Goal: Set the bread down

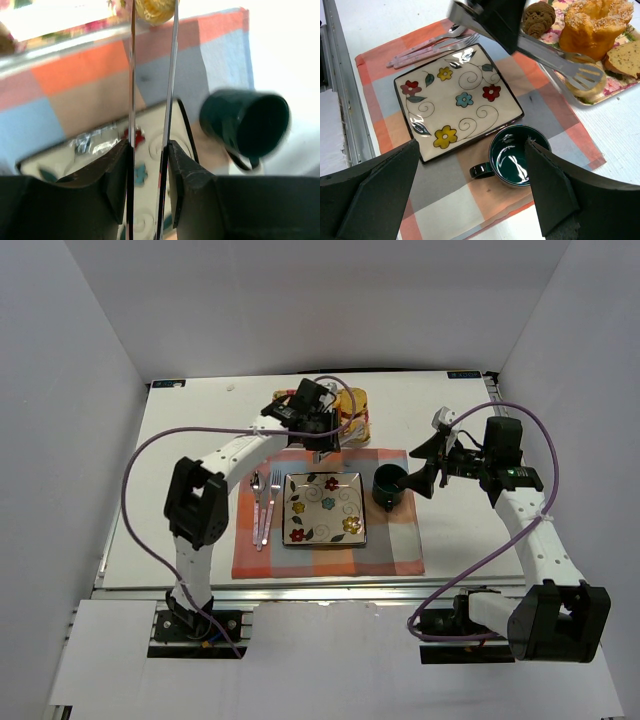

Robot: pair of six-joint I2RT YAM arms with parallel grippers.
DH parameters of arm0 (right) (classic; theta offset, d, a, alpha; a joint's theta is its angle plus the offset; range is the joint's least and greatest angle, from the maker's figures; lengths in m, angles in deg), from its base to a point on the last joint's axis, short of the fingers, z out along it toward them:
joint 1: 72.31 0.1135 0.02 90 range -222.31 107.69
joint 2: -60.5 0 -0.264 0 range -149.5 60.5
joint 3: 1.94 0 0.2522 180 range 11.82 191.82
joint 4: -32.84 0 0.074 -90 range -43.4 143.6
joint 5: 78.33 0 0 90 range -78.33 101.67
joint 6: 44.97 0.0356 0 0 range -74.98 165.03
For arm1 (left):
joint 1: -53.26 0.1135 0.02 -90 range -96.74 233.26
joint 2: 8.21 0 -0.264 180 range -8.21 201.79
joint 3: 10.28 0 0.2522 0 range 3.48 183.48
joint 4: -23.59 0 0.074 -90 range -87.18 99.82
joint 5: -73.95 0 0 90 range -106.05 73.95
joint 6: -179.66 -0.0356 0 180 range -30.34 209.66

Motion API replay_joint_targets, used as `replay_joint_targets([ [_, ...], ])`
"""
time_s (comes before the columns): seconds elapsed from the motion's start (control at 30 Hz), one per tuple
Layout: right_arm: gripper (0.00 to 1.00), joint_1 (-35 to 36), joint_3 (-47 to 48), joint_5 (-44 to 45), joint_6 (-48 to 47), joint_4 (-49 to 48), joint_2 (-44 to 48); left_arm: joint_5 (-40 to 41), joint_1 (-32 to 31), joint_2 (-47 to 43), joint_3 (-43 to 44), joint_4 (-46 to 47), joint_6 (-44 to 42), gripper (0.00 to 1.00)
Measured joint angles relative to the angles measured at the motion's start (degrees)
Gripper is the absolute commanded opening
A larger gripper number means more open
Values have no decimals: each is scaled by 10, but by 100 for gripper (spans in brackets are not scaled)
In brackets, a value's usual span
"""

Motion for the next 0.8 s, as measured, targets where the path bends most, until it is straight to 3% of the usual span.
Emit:
replay_joint_targets([
  [0.43,89,0,-2,-7,-6,1,4,-46,0,-389,-363,50,43,22],
  [0.67,90,0,-6,-16,-7,2,4,-68,0,-443,-463,38,62,29],
  [0.8,89,0,-6,-19,-7,2,4,-70,-2,-436,-485,40,69,44],
])
